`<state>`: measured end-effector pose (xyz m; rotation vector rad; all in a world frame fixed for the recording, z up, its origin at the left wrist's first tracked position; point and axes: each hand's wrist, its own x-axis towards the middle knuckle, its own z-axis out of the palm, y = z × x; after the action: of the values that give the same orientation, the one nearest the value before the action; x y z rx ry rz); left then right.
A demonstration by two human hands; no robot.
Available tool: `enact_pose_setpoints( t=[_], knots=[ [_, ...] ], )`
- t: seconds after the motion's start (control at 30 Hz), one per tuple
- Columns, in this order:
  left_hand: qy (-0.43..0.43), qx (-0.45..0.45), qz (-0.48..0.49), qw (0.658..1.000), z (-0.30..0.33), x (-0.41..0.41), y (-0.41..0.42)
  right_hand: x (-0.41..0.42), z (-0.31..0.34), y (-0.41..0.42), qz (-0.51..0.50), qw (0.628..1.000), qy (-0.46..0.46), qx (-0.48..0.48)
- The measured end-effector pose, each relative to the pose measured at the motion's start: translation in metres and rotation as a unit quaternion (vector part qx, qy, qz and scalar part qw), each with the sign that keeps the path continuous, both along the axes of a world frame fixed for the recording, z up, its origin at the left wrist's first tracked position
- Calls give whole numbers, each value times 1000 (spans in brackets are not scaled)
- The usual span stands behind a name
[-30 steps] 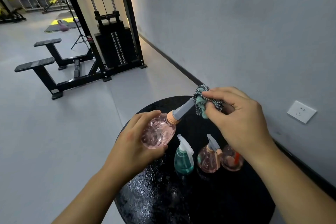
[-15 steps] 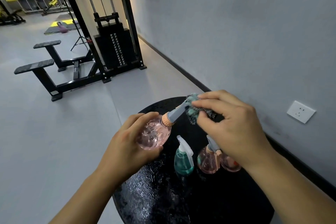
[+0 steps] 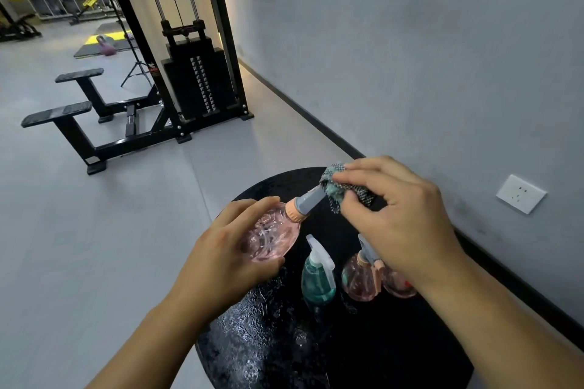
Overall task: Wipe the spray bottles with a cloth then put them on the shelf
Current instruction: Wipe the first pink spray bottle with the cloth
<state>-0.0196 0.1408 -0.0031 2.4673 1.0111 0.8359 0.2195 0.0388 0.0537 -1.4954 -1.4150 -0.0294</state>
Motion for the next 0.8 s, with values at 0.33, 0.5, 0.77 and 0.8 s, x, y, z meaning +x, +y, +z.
enact_pose_setpoints(
  t=[0.33,0.5,0.77,0.8],
  knots=[
    [-6,7,5,1000,2,-3,0,6,-1,1,-24,999,-2,25],
    [1,11,7,1000,1,-1,0,15,3,0,-72,996,48,36],
    [26,1,10,1000,-2,-1,1,-8,-2,-1,28,999,-38,17],
    [26,0,10,1000,-2,-2,2,-10,-2,-2,34,998,-54,28]
  ],
)
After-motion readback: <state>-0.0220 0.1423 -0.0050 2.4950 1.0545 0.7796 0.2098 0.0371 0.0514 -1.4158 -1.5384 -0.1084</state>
